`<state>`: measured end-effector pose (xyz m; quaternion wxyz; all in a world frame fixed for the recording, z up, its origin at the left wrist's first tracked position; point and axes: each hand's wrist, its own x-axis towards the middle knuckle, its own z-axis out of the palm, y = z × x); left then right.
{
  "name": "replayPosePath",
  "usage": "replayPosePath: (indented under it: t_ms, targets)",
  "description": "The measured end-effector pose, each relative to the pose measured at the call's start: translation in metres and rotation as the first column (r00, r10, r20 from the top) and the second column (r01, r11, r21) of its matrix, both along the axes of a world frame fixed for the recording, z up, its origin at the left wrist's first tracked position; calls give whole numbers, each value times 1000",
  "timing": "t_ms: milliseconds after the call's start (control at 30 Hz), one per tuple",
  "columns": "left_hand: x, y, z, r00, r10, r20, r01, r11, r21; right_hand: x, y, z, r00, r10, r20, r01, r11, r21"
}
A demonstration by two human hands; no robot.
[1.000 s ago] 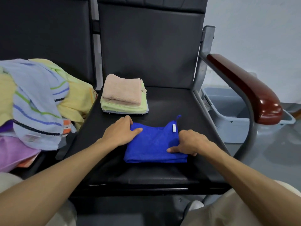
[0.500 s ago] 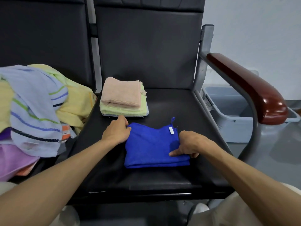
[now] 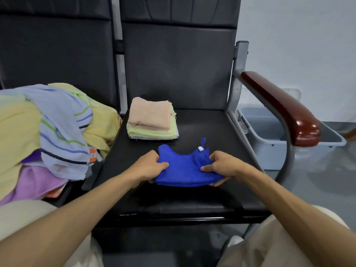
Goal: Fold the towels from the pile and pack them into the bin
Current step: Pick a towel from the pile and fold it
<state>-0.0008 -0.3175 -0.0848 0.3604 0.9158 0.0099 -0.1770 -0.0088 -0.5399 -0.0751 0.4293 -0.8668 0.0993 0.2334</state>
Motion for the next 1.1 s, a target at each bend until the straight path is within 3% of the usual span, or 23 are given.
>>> replayPosePath:
  t_ms: [167,333,467,567,633,700,767,900,967,1100]
  targets:
    - [6,27,42,997,76,0,-71,935,-347,-6,14,13,978,-192,86,160,944,289]
    - [37,54,92,994,98,-44,-105,800,-591,24,38,59,957,-191,219,94,918,386]
    - [77,71,138,969,164,187,-33,830,-557,73,56,112,870,-234,434,35,907,419]
    - [112,79,160,896,214,389,28,847,-531,110,67,141,759,-281,588,-34,884,466]
    - [137,82,158,850,270,453,14,847,-532,137,75,143,688,-259,678,-71,906,418]
    - [161,82,136,841,310,443,-27,843,-538,163,83,123,674,-246,697,-57,923,382]
    - [175,83,96,863,328,385,-89,848,-522,182,89,85,706,-230,670,5,947,321]
    - [176,82,12,946,245,211,-158,920,-359,195,89,0,860,-1,510,57,994,-95]
    - [176,83,0,933,267,242,-178,926,-334,190,86,-16,891,24,453,40,991,-131]
    - [171,87,5,910,214,355,-127,959,-254,182,89,-13,852,43,521,72,978,-197]
